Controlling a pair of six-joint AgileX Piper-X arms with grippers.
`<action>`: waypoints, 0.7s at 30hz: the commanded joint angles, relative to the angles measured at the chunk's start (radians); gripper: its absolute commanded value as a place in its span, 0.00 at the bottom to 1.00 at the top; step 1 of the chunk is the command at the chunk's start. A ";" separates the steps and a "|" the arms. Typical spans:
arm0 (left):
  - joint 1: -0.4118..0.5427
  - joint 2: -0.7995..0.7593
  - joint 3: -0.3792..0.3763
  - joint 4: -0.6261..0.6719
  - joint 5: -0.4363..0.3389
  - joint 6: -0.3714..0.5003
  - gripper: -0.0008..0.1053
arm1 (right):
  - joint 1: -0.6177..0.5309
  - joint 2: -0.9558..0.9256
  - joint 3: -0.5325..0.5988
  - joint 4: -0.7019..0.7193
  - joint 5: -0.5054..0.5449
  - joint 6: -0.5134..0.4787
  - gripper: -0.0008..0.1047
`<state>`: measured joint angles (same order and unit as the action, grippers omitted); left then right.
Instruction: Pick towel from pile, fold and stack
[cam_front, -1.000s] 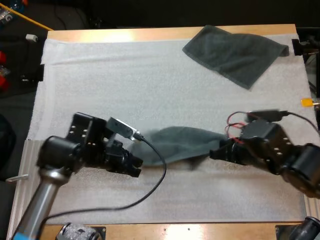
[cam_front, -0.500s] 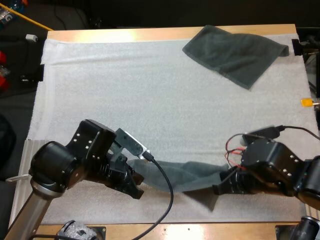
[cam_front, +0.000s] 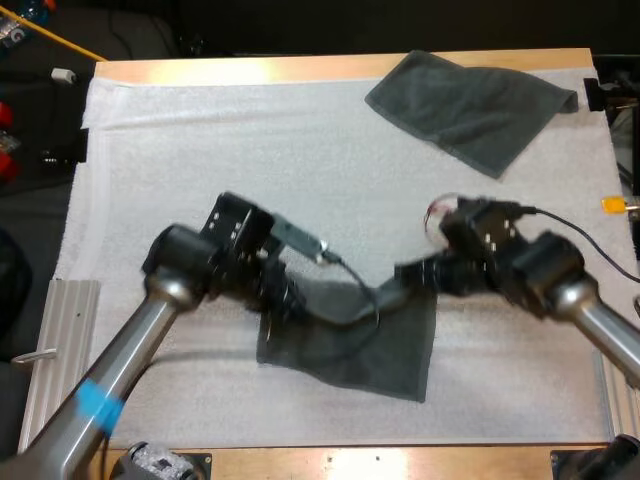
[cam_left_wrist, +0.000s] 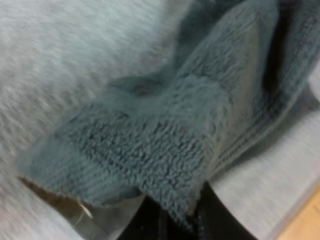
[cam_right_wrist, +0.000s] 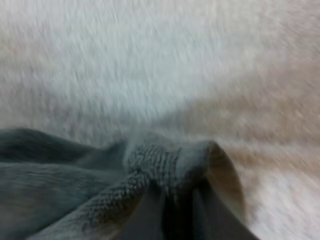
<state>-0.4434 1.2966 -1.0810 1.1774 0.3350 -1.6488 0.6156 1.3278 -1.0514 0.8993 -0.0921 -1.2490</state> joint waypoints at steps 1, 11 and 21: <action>0.022 0.034 0.003 -0.043 -0.008 0.002 0.01 | -0.031 0.025 -0.001 -0.047 -0.065 -0.010 0.01; 0.192 0.305 0.003 -0.279 0.186 -0.004 0.01 | -0.152 0.217 -0.001 -0.205 -0.145 0.057 0.01; 0.258 0.384 0.002 -0.443 0.198 -0.008 0.07 | -0.198 0.285 -0.001 -0.378 -0.110 0.248 0.01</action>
<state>-0.1869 1.6868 -1.0756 0.7556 0.5168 -1.6507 0.4239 1.6149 -1.0514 0.5364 -0.2088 -1.0152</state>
